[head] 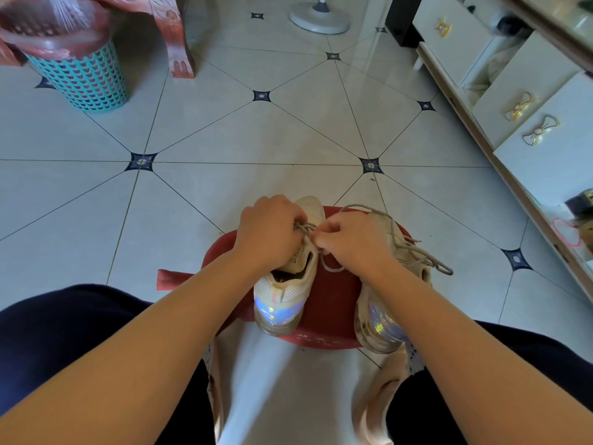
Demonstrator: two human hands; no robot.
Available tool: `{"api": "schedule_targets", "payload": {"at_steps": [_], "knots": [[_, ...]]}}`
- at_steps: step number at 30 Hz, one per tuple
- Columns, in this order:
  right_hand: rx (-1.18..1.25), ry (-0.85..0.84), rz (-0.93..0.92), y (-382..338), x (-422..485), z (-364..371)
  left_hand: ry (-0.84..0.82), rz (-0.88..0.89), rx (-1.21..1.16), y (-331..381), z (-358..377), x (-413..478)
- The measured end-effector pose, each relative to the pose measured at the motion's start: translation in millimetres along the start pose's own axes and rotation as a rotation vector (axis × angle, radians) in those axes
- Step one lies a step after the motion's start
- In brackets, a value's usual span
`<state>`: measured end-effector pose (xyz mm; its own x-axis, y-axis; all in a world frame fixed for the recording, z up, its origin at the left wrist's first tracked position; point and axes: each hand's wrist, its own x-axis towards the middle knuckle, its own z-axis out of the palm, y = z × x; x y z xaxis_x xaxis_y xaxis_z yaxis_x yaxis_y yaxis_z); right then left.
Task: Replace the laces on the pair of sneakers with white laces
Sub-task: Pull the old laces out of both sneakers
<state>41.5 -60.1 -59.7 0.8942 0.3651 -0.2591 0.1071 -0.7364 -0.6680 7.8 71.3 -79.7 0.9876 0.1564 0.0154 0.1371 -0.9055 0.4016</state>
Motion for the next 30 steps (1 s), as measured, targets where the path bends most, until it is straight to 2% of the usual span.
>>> {"api": "schedule_targets", "payload": {"at_steps": [3, 6, 10, 13, 15, 18, 21, 24, 27, 30], "knots": [[0.005, 0.024, 0.006, 0, -2, -1, 0.051, 0.121, 0.214, 2, 1, 4], [0.009, 0.007, 0.048, 1, -1, -4, 0.056, 0.115, 0.214, 4, -1, 6], [-0.028, 0.008, 0.083, 4, 3, -8, -0.011, -0.144, -0.194, -3, -11, 5], [-0.056, -0.017, 0.092, 5, 4, -15, 0.074, -0.386, -0.468, -19, -24, 6], [-0.074, -0.029, 0.072, 3, 2, -19, 0.081, -0.479, -0.524, -27, -27, 5], [-0.158, -0.027, -0.02, 1, 0, -16, -0.002, -0.326, -0.293, -26, -22, 3], [-0.279, -0.004, -0.09, -2, -2, -11, 0.017, -0.107, -0.287, -14, -18, 2], [-0.287, 0.006, -0.099, -3, 0, -11, 0.018, 0.127, 0.023, 2, -13, 2], [-0.221, 0.003, -0.077, -1, 1, -10, 0.037, 0.208, 0.183, 7, -11, 2], [-0.163, 0.004, -0.018, 2, 1, -11, 0.099, 0.205, 0.263, 3, -14, 5]]}}
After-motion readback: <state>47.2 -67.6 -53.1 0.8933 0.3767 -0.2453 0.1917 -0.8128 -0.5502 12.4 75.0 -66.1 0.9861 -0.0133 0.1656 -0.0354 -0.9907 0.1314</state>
